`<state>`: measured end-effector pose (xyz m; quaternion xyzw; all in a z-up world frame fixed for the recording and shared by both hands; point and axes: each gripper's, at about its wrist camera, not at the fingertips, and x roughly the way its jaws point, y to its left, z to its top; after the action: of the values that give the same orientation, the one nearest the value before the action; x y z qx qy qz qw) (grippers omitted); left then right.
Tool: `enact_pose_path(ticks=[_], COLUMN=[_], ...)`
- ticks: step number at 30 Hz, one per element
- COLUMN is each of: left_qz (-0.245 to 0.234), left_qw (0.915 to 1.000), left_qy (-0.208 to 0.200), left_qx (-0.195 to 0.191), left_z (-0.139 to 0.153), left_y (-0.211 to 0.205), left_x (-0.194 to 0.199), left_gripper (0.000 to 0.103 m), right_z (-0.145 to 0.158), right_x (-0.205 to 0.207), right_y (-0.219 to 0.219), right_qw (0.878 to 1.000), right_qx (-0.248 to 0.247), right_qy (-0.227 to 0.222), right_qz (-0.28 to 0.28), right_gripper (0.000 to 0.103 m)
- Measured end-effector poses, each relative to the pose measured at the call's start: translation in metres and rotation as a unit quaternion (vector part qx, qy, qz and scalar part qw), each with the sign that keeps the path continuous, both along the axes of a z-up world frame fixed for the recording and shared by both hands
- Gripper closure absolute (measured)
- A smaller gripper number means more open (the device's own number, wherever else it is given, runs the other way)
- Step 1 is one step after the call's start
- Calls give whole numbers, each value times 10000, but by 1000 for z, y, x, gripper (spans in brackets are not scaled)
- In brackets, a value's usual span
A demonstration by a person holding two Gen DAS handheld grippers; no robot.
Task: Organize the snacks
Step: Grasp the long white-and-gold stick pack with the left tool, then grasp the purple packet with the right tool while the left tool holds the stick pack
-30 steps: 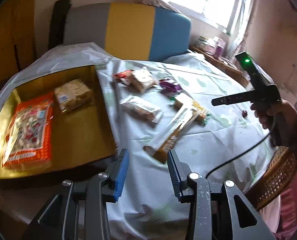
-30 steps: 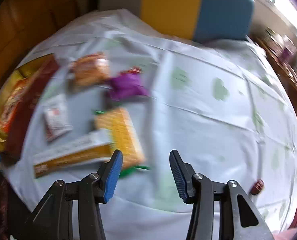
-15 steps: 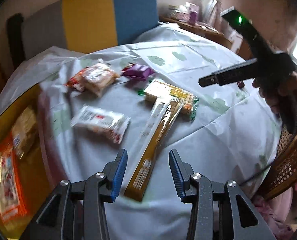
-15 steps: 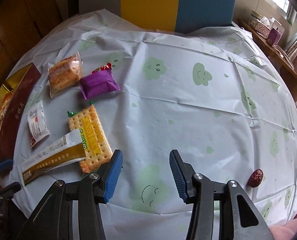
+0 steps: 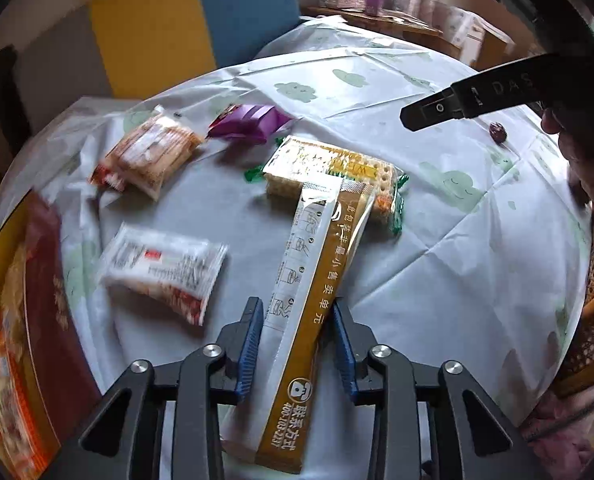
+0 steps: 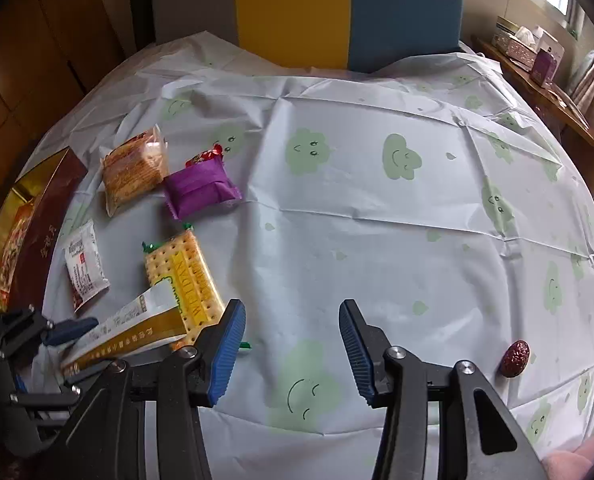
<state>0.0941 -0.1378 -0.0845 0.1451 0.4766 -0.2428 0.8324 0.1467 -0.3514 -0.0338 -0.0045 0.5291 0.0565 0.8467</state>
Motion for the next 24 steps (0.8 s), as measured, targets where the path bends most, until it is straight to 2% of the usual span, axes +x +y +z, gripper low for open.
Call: enact_pose_path(ticks=[5, 9, 14, 17, 24], left_qz=[656, 946, 933, 904, 831], left_qw=[9974, 9943, 9943, 9939, 9937], left_qy=[102, 118, 29, -11, -178], left_qx=[-266, -487, -512, -627, -726], left_z=[1, 0, -2, -2, -4], left_y=[23, 36, 35, 39, 41], left_x=[-28, -39, -43, -44, -49], left_gripper=[74, 74, 71, 71, 73], right_z=[-2, -4, -5, -6, -9], right_x=[0, -2, -8, -11, -9], right_y=[2, 9, 25, 36, 48], right_qw=[10000, 9998, 9985, 9970, 9971], right_qx=[-9, -70, -60, -13, -72], right_qy=[29, 58, 59, 62, 165], right_qz=[40, 199, 542, 766, 735], right_gripper=[53, 53, 52, 41, 41])
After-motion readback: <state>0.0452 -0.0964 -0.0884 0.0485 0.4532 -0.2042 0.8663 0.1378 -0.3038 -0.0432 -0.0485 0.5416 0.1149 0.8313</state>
